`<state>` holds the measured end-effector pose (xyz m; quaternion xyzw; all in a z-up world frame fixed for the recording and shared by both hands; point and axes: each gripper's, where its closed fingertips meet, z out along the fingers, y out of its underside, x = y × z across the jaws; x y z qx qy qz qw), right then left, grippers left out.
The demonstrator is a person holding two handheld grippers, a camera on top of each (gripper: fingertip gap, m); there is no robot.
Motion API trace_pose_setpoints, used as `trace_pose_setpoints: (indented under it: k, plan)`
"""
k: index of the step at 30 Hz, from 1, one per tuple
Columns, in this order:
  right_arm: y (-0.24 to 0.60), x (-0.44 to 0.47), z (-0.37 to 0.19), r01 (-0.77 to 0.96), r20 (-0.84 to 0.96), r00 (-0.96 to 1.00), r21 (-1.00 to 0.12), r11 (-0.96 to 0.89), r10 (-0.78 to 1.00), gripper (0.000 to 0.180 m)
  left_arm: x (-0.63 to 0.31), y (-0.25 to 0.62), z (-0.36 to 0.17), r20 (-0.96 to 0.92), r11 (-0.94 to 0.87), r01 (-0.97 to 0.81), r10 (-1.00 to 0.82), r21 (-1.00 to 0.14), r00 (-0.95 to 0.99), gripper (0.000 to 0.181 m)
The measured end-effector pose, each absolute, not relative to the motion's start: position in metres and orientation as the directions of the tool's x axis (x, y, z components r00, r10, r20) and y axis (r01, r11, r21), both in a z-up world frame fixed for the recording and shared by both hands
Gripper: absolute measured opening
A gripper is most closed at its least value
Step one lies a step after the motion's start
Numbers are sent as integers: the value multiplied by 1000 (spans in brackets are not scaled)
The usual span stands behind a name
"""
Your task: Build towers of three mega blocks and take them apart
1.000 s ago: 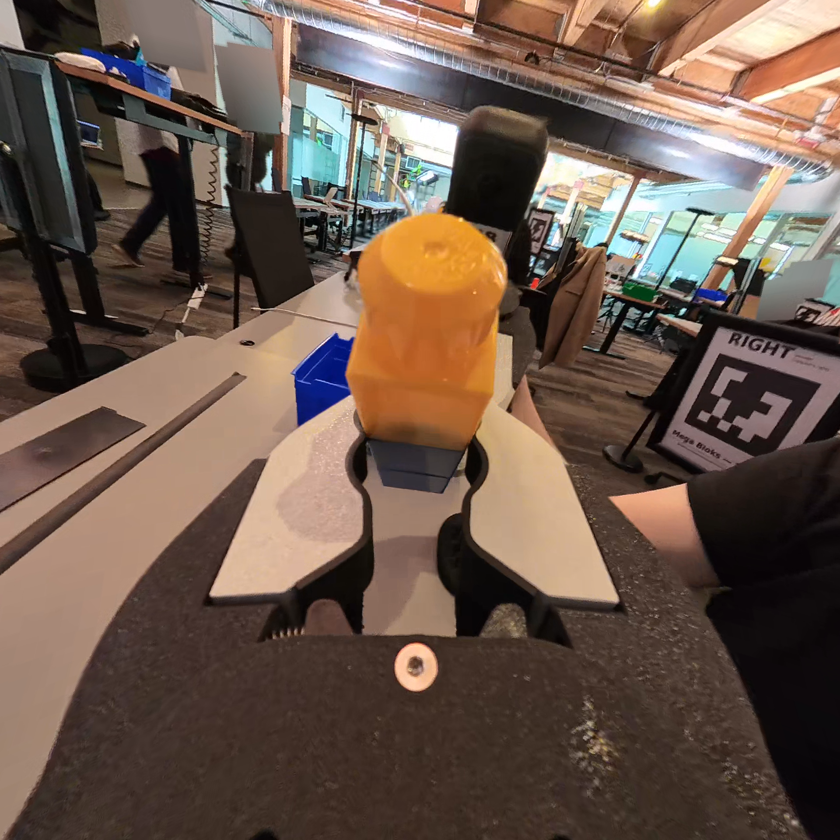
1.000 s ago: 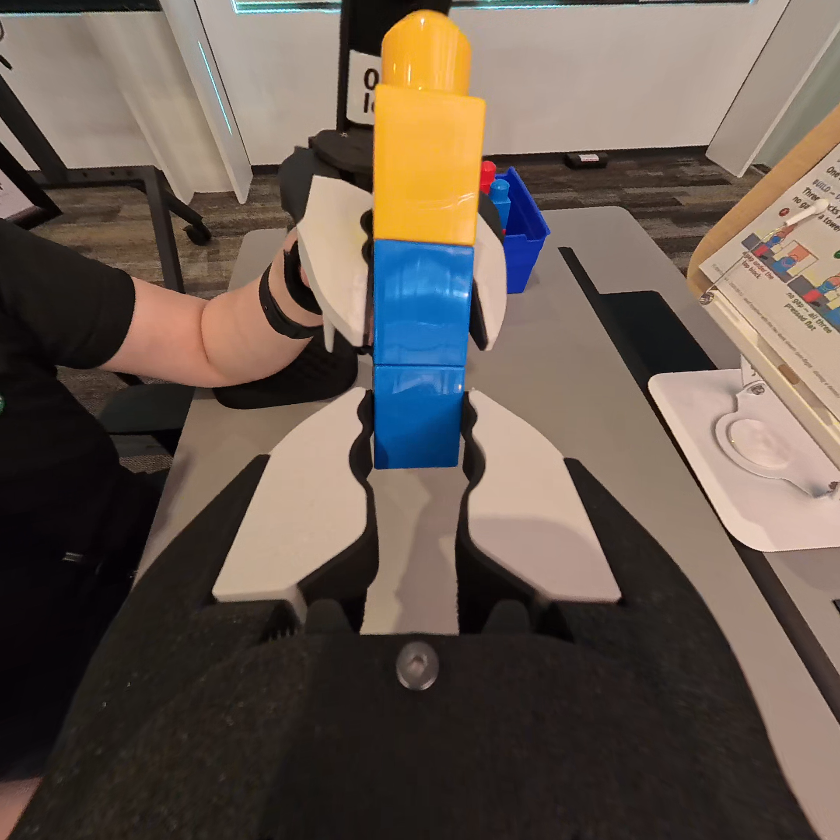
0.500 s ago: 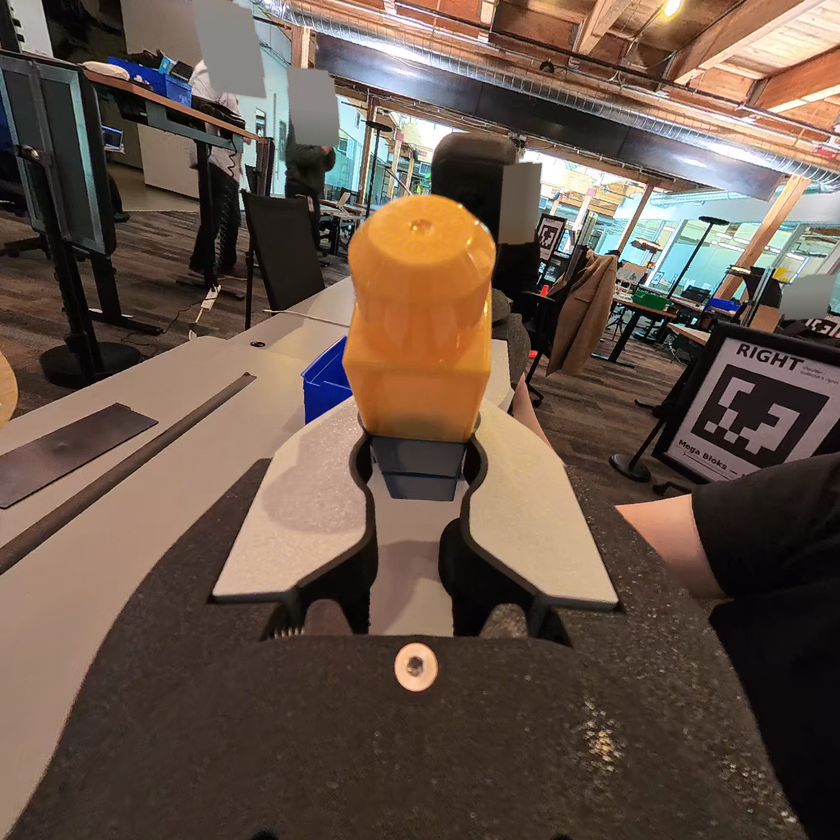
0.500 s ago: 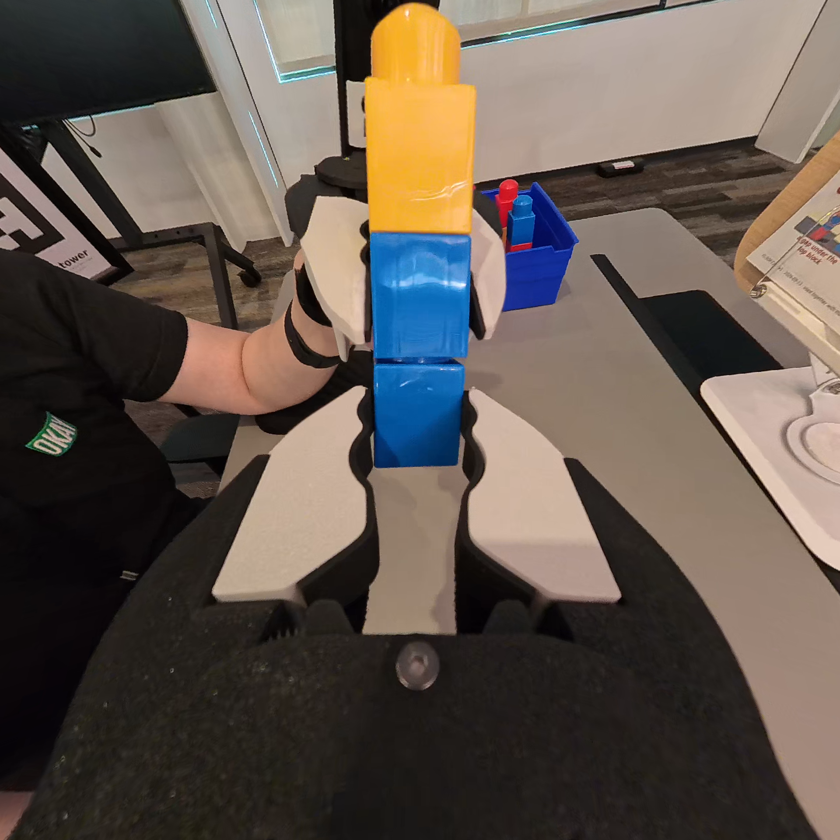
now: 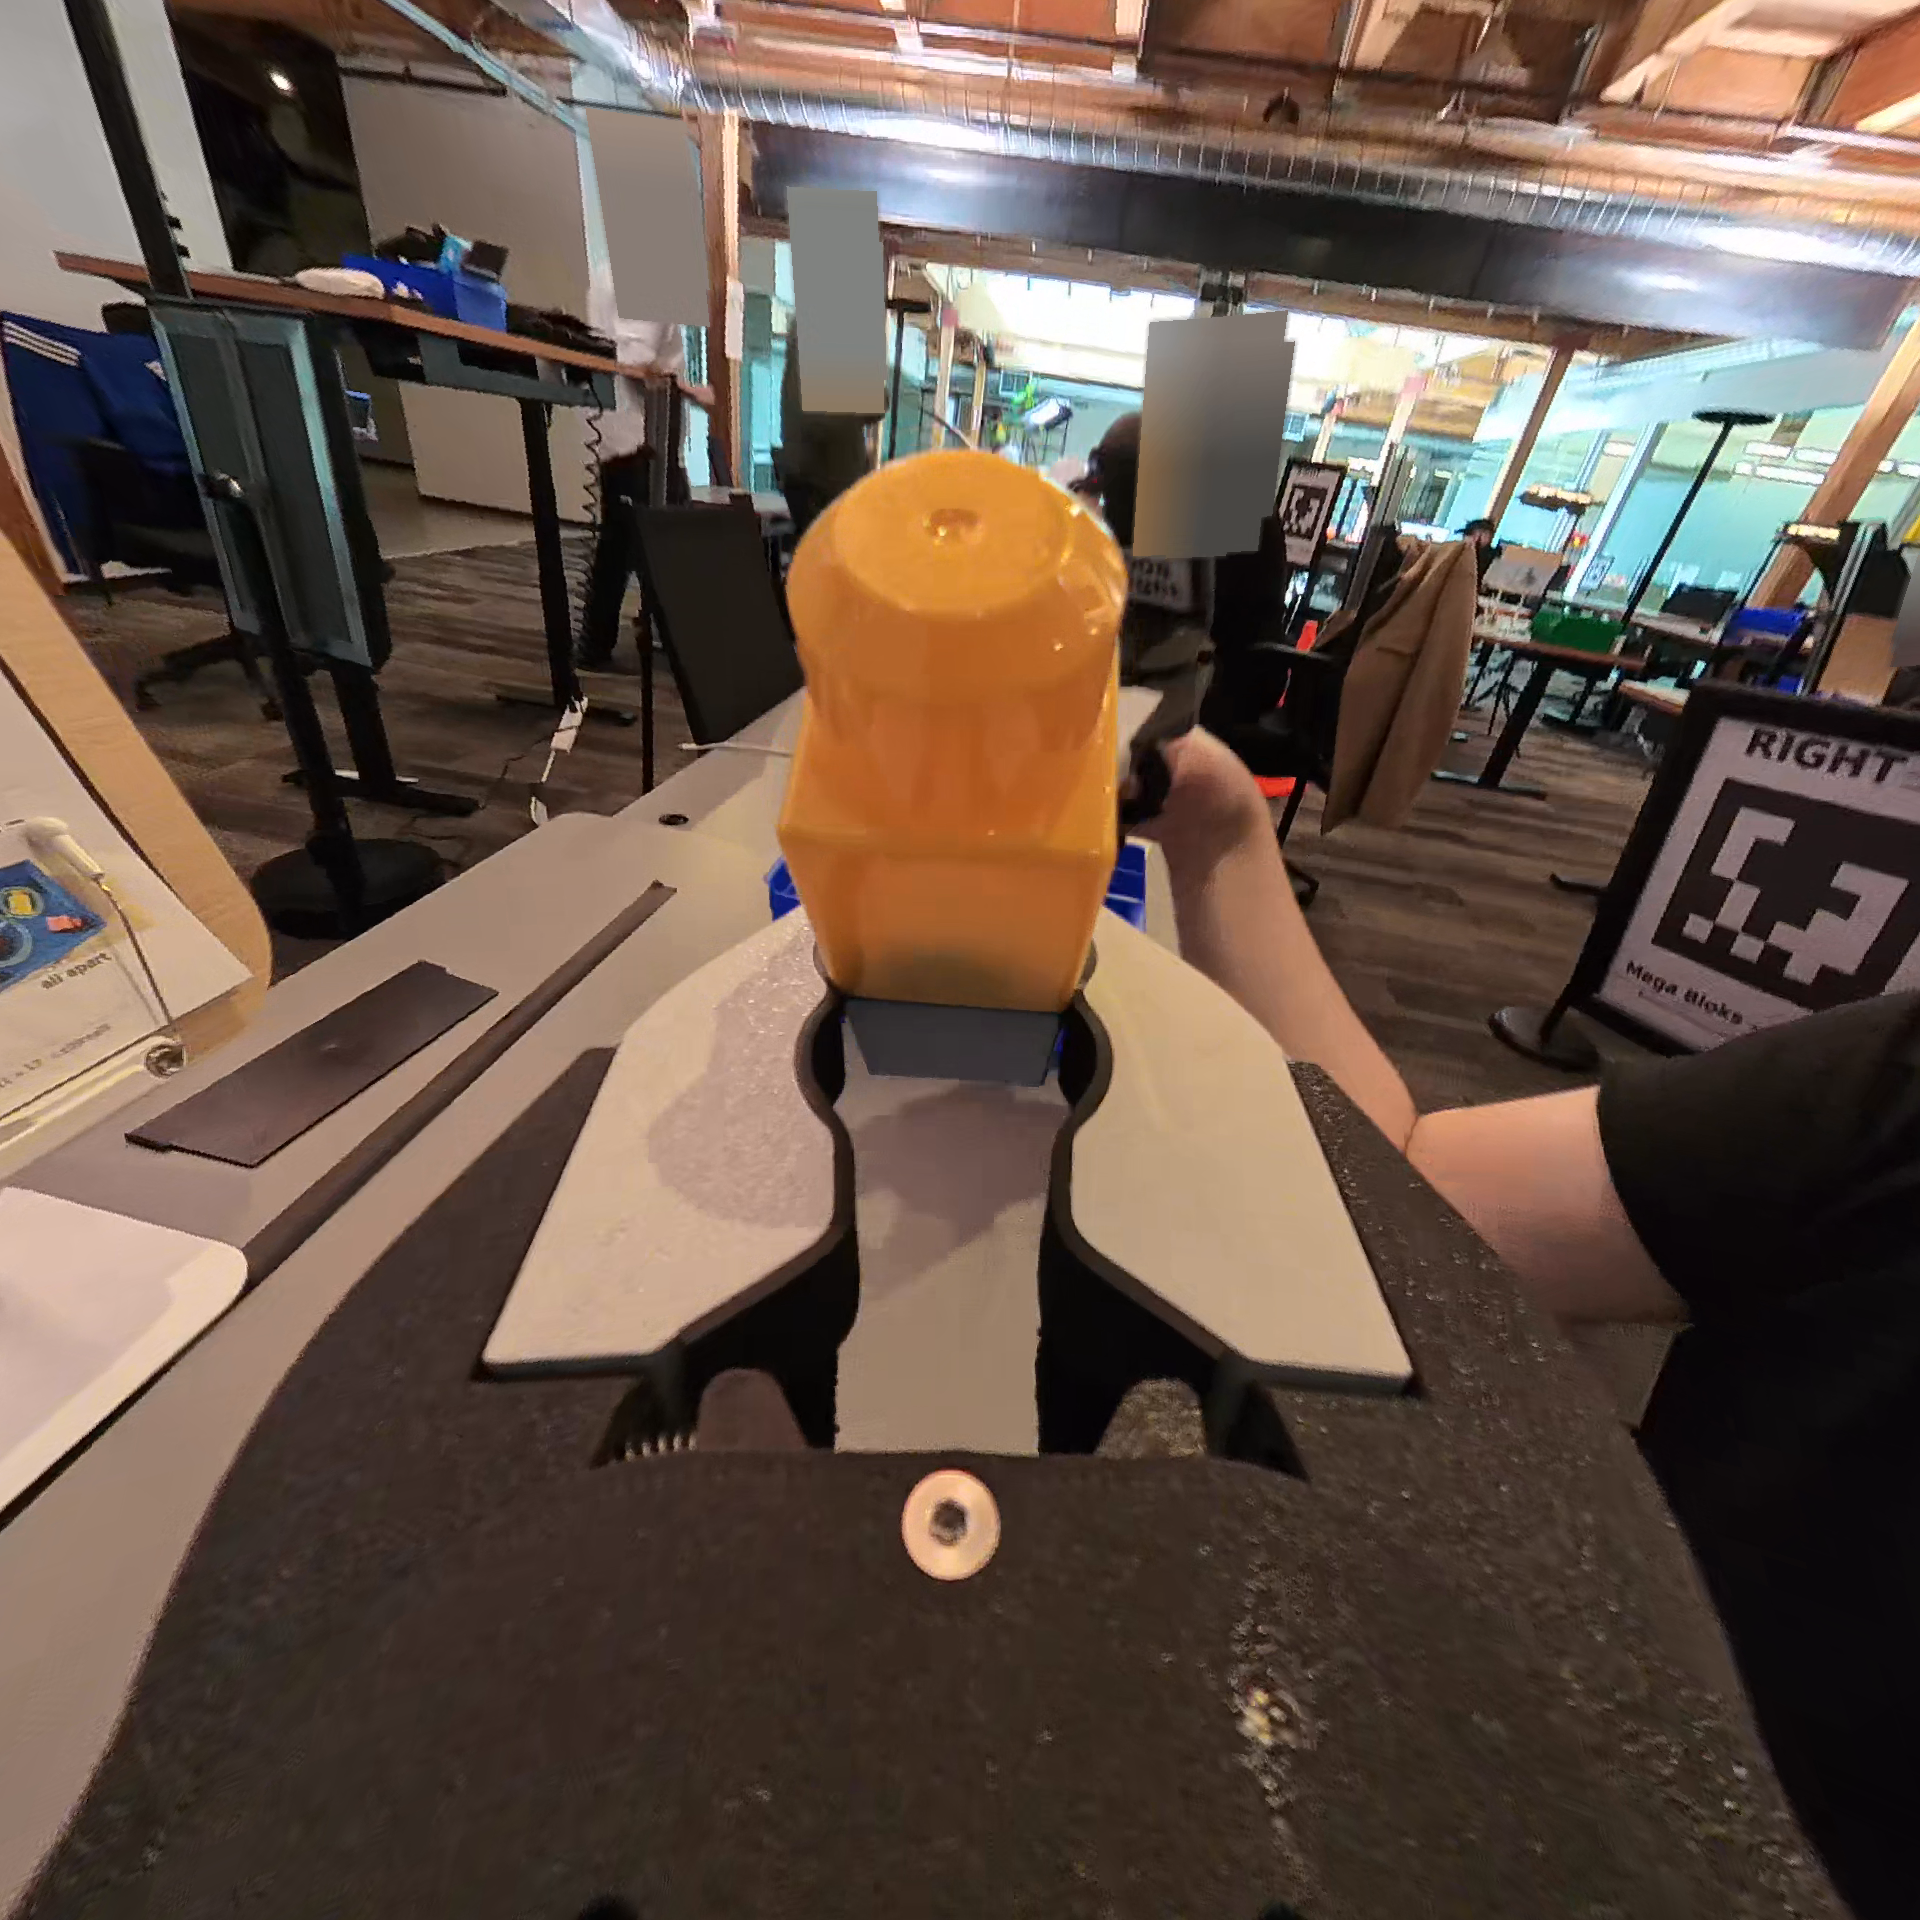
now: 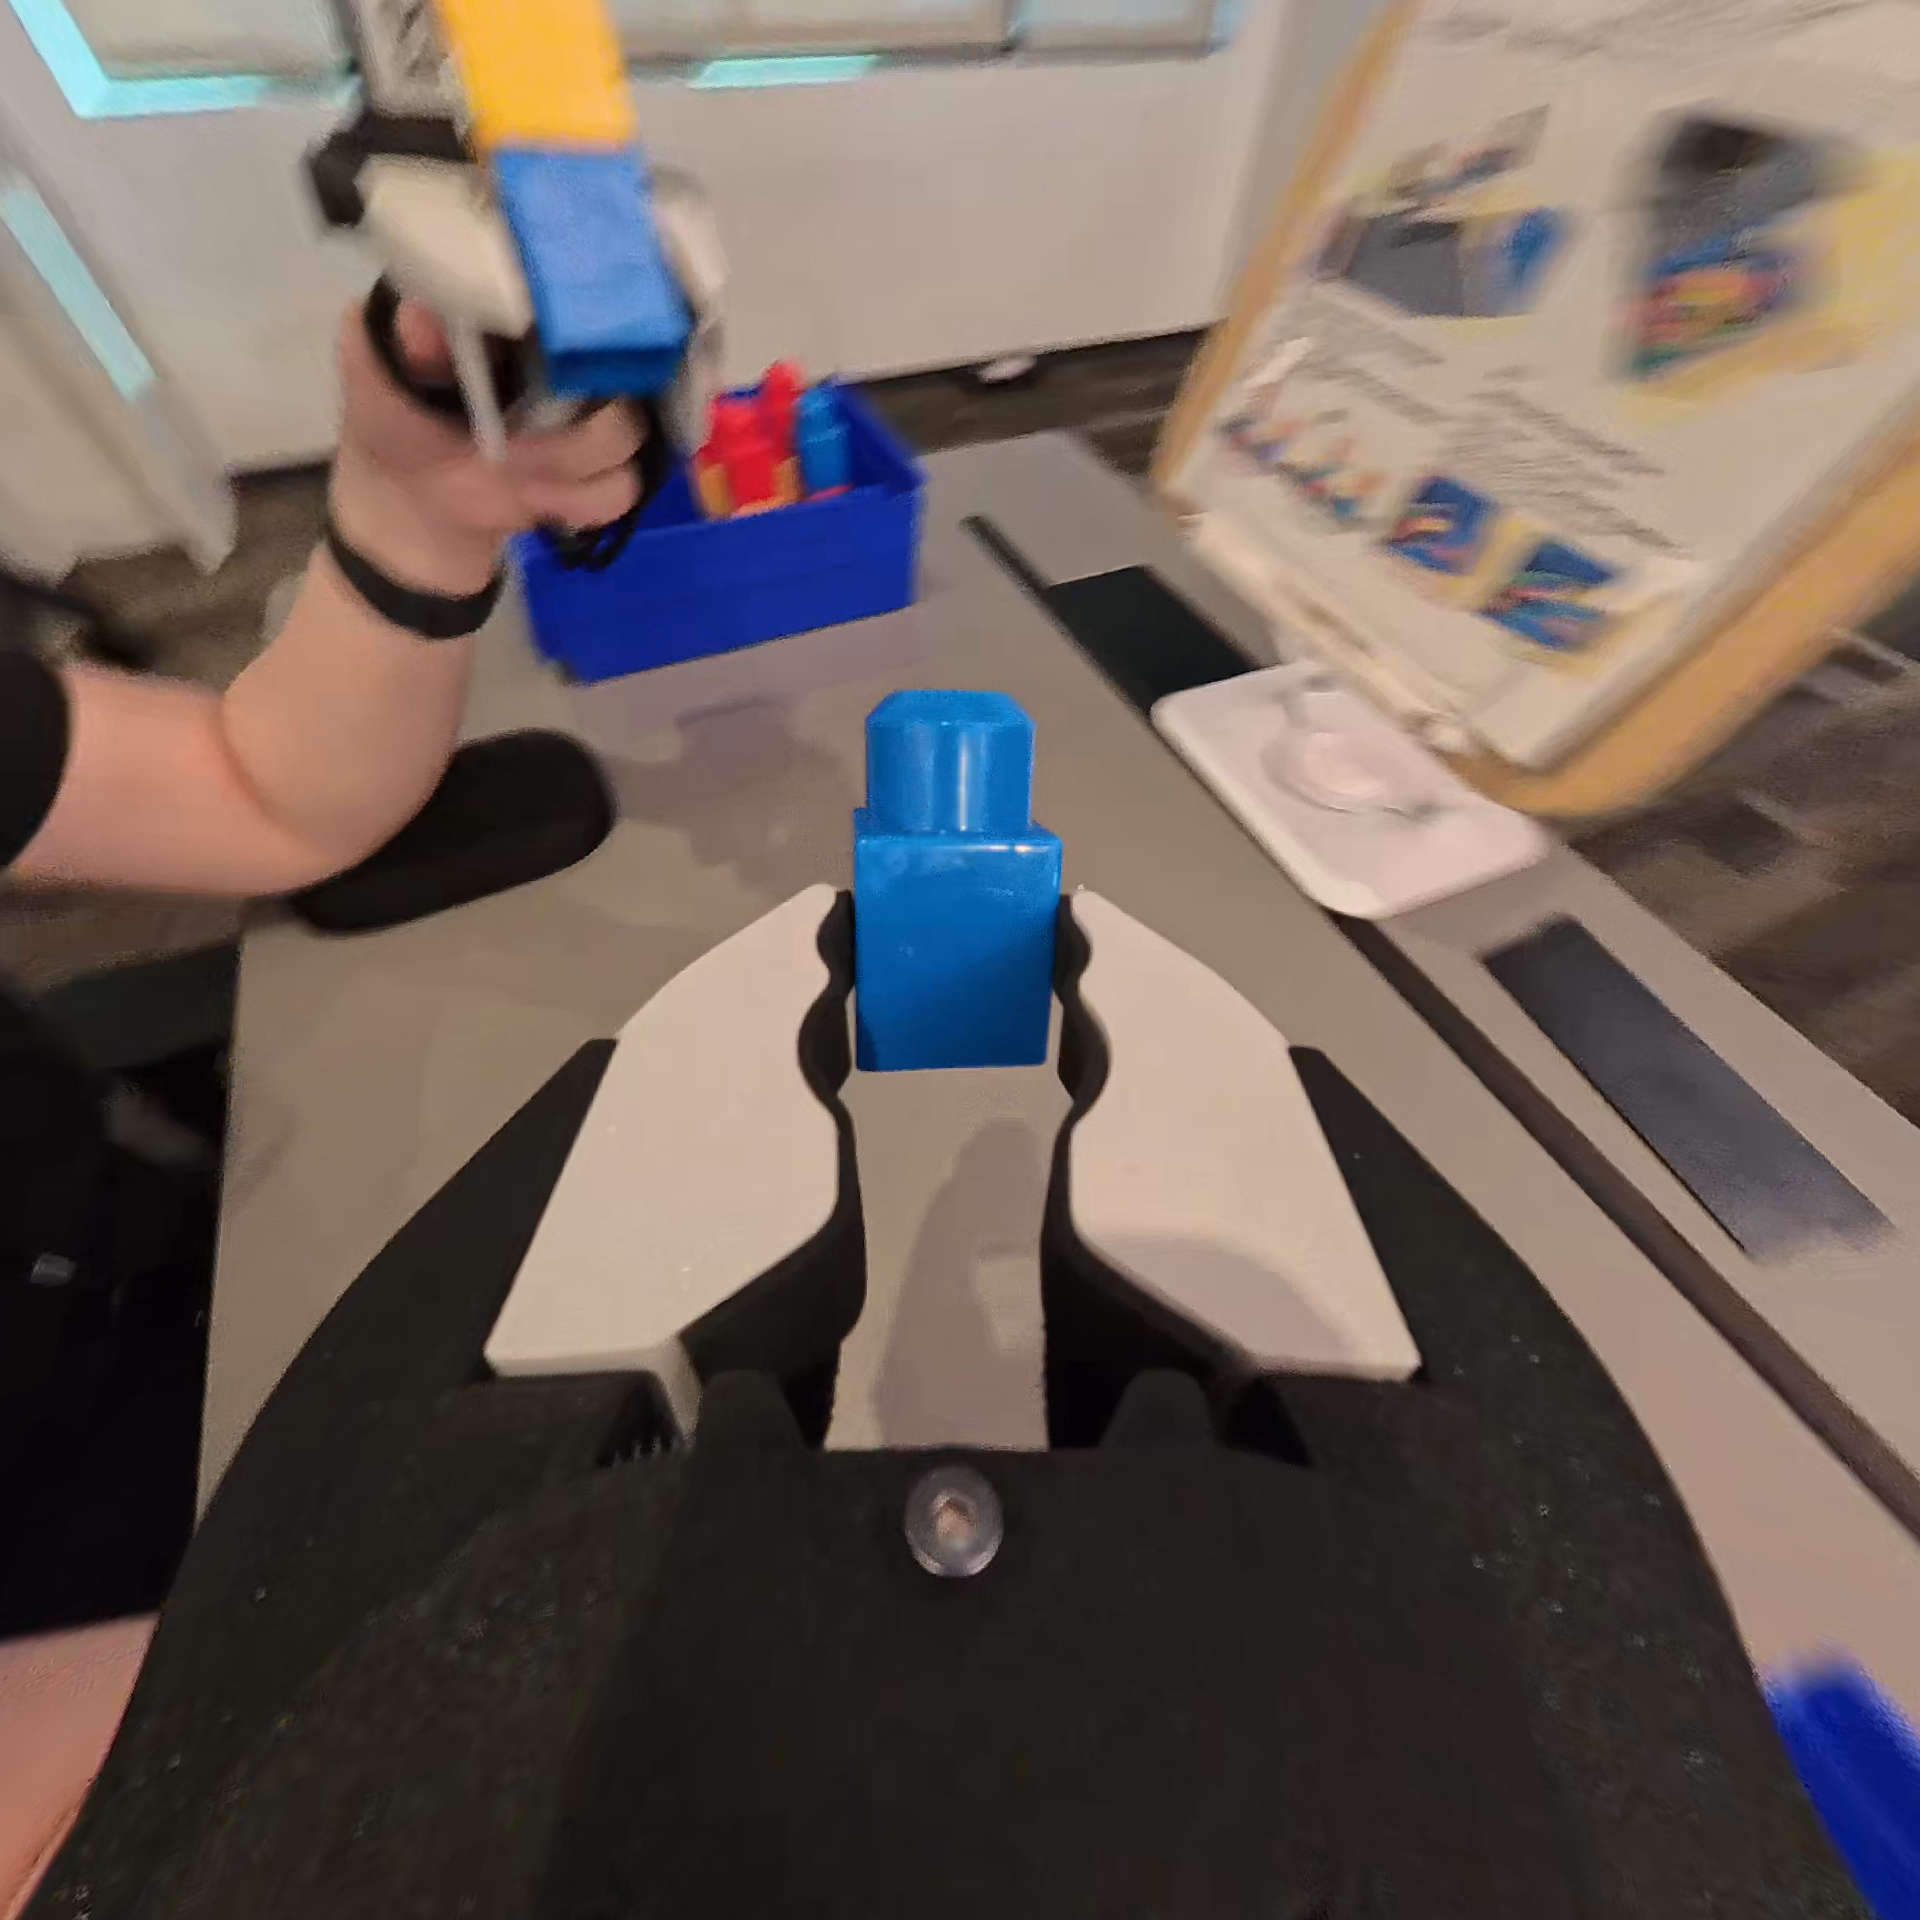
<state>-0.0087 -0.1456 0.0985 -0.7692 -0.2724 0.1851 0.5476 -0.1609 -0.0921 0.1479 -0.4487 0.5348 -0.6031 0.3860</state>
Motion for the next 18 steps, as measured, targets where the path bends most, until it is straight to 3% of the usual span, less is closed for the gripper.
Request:
trace_pose_setpoints:
  k: [6, 13, 16, 18]
  plan:
    - [-230, 111, 108, -202, -236, 901, -971, -129, 365, 36, -147, -107, 128, 127, -95, -108, -932, -990, -338, 38]
    - [-258, 207, 43, -475, -462, 880, -859, -190, -109, 35, -137, -112, 114, 150, -97, -164, -925, -982, -349, 38]
    - [-283, 252, -22, -560, -378, 798, -752, -348, -469, 36, -135, -114, 111, 160, -103, -173, -920, -980, -357, 38]
    - [-294, 265, -50, -601, -349, 763, -695, -396, -545, 36, -134, -115, 109, 163, -102, -183, -919, -978, -359, 38]
